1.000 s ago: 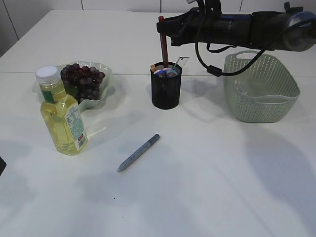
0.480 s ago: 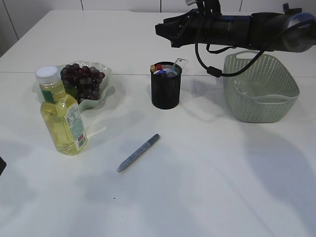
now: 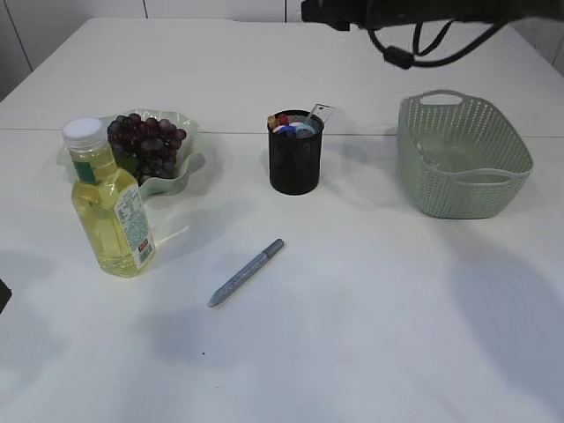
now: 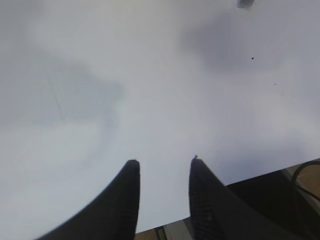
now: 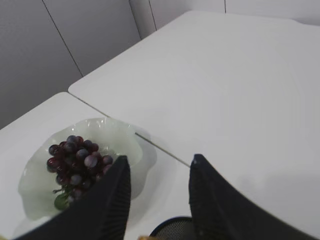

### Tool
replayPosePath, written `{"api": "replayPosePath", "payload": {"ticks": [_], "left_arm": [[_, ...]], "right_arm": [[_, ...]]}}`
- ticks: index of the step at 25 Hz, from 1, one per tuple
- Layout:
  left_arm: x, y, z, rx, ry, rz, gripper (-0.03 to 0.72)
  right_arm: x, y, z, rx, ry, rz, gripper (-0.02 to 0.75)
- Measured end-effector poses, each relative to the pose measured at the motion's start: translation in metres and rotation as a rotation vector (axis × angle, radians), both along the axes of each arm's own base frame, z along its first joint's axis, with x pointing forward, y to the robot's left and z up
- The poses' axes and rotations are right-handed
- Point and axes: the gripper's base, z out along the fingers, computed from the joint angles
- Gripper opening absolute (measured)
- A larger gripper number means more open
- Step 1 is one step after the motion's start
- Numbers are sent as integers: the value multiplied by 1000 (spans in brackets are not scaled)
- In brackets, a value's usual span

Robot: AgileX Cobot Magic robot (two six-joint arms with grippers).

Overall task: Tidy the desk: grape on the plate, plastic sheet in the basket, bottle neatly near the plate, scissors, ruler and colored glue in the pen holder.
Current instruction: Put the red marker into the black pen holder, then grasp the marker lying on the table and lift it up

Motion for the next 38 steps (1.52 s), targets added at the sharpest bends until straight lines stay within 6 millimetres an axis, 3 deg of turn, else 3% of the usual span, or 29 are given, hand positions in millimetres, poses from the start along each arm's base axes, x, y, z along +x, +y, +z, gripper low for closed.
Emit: {"api": "replayPosePath", "payload": {"ticks": [4,8,17,24,30,38], "left_arm": [[0,0,0,-1,-2,0,243],[0,0,0,-1,-3,0,243],[0,0,0,0,-2,0,243],[2,-1,1,-7,-26,3,242],[4,-1,1,-13,-45,5,243],[6,-2,2,-21,-72,9,242]], "right_arm": [[-35,11,35,-71,148,12,326],[-67,33,45,-133,334,47,326],[-111,72,25,-410,635,-80,327],[-131,107,21,-291,781,-240,327],[-131,137,-10,-142,956,-430,327],[-124,165,-80,-5,1165,-810,328]]}}
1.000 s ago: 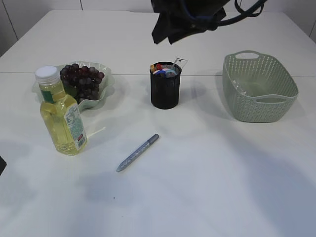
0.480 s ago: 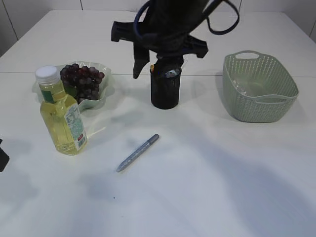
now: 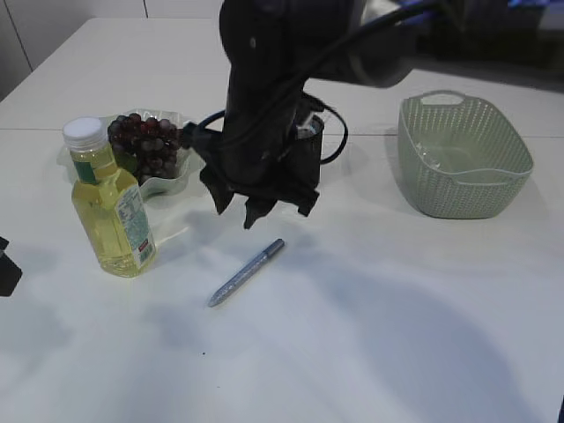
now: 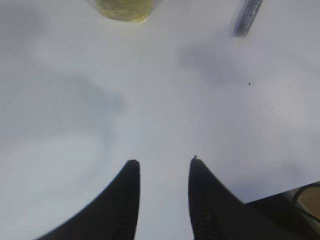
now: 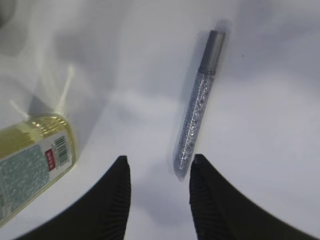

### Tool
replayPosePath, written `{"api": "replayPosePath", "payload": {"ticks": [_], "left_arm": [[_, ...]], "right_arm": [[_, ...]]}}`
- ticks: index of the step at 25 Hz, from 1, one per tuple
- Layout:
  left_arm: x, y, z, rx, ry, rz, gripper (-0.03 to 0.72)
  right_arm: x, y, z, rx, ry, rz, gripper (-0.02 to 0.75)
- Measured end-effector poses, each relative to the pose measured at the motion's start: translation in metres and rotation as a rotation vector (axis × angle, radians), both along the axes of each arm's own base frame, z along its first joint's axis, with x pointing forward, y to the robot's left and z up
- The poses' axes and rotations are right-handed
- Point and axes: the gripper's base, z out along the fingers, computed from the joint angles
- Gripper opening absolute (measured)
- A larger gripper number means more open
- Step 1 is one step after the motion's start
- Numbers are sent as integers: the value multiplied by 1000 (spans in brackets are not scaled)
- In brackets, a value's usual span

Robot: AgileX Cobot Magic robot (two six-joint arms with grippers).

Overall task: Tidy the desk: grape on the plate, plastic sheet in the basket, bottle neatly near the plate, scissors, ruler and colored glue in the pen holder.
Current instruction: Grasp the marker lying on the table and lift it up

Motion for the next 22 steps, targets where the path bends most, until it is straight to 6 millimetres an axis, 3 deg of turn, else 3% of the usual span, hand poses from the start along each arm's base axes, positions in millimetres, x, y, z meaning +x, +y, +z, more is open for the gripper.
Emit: {"api": "replayPosePath", "payload": {"ticks": [5,15,22], "left_arm": [[1,0,0,-4,-12,1,242],[1,0,1,-3,-17,-3,242],[1,0,1,0,-19,-11,242]], "right_arm": [[2,9,-36,-11,80,-120,328],[9,10,-60,-51,90,-211,328],[12,9,-63,-66,64,-219,330]]}}
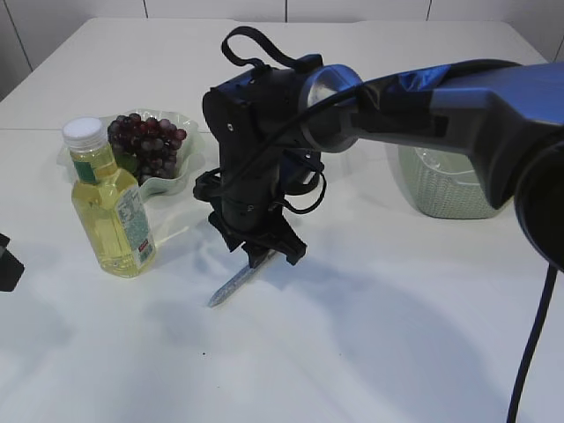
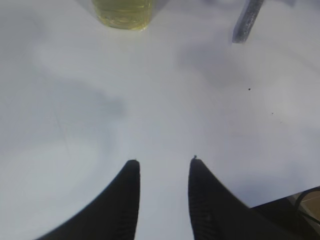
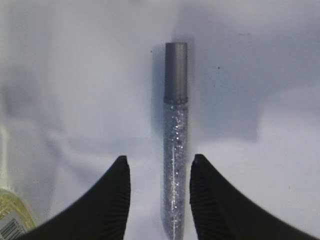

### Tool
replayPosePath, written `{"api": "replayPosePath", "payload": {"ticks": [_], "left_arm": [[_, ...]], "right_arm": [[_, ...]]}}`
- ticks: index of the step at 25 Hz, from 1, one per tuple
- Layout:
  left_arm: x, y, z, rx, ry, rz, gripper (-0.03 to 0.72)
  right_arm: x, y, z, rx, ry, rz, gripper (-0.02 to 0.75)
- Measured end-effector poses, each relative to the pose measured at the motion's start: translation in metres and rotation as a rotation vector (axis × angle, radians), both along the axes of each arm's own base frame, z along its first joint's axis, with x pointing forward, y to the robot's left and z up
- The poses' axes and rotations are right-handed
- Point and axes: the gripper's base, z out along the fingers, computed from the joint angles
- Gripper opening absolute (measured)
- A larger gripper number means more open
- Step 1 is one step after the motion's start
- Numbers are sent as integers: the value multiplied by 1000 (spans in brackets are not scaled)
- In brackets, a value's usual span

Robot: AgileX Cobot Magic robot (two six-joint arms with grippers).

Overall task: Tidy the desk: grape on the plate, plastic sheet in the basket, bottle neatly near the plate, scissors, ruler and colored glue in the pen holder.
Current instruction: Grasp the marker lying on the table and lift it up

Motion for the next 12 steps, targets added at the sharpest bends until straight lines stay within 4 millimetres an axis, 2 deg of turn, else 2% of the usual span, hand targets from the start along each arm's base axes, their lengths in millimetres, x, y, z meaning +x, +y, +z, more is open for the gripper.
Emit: {"api": "replayPosePath", "payload": {"ticks": [12], "left_arm": [[0,0,0,0,-1,0,242]], "right_arm": [[4,1,-4,0,-35,-4,330]]}}
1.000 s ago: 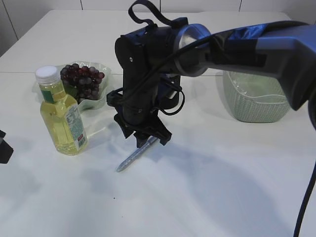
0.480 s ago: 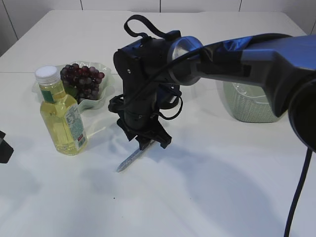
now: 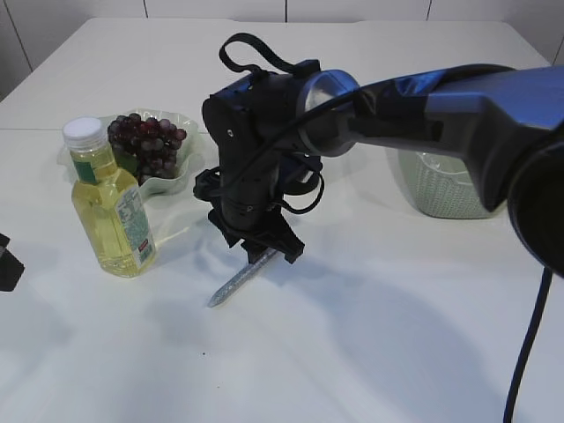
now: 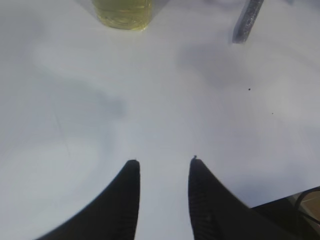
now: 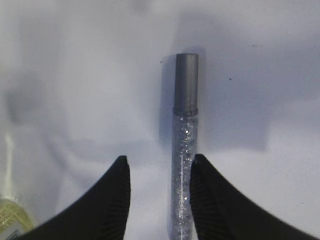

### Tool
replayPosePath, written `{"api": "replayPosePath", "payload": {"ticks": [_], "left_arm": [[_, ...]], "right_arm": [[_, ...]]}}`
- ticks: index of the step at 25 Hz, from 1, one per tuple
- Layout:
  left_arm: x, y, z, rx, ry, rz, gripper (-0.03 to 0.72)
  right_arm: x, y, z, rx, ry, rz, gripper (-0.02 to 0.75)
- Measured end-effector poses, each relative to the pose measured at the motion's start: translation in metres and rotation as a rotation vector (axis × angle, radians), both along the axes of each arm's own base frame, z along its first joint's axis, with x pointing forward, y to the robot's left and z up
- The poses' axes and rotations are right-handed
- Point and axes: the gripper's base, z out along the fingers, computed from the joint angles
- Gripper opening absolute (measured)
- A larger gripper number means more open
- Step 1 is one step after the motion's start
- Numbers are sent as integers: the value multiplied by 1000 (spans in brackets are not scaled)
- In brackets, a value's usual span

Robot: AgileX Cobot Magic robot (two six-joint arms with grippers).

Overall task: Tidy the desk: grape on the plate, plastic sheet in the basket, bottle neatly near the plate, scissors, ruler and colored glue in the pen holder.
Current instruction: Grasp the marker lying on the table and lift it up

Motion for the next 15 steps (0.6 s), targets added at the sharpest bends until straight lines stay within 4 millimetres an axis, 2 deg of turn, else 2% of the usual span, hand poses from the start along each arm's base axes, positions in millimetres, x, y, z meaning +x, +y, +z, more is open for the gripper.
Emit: {"api": "replayPosePath", "payload": {"ticks": [15], "left_arm": [[1,0,0,-3,-13,0,242]], "right_arm": [[-1,2,-23,-7,54,-13,330]]}}
